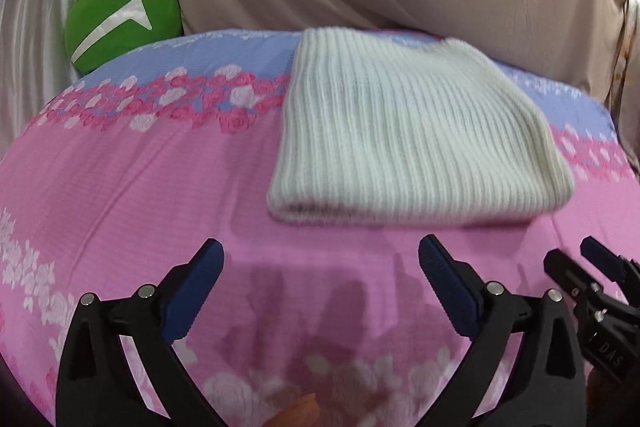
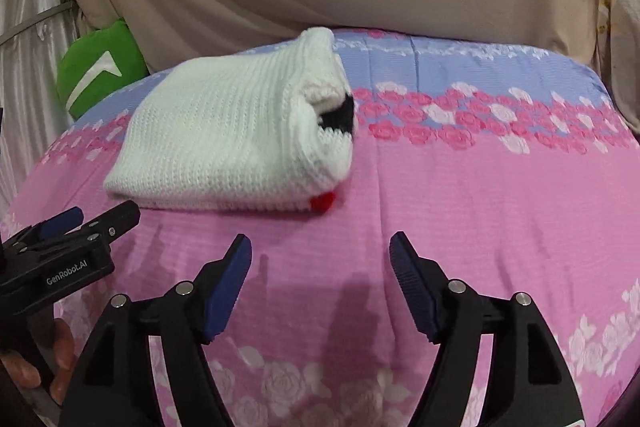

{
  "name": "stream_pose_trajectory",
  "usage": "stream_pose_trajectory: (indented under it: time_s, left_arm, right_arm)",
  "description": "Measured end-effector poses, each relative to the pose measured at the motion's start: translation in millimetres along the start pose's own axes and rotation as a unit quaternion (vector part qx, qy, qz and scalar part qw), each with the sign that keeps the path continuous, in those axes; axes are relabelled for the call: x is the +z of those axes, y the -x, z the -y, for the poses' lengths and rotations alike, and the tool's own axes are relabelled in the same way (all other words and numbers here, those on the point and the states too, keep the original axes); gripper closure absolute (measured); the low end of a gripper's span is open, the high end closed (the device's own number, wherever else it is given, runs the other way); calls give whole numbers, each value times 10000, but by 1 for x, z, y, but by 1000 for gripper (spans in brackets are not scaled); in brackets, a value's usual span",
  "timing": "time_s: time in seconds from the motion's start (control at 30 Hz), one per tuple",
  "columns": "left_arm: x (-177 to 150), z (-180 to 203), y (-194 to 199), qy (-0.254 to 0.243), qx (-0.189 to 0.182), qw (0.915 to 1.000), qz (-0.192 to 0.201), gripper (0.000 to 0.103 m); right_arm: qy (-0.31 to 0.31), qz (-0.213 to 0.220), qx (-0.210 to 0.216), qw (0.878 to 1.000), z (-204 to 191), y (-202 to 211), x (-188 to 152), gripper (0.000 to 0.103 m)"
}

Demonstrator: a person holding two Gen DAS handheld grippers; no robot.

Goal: Fold small clothes

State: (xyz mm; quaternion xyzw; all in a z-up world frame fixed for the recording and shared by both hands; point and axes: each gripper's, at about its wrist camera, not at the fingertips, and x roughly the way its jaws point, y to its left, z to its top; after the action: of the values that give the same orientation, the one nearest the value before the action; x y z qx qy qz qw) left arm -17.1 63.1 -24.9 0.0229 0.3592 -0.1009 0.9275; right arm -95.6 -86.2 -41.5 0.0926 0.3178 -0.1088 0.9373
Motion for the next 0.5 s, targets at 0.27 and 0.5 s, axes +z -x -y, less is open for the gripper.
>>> stream_pose_trajectory:
  time_s: [0.27, 0.5]
  left_arm:
    - [-18, 13, 3, -135, 402, 9989, -185, 6]
    - [-18, 14, 1, -169, 412, 9987, -254, 6]
  right_arm:
    - [22, -197, -180, 9996, 1, 0, -15, 18]
    - [190, -289, -287, 9990, -5, -5, -16, 18]
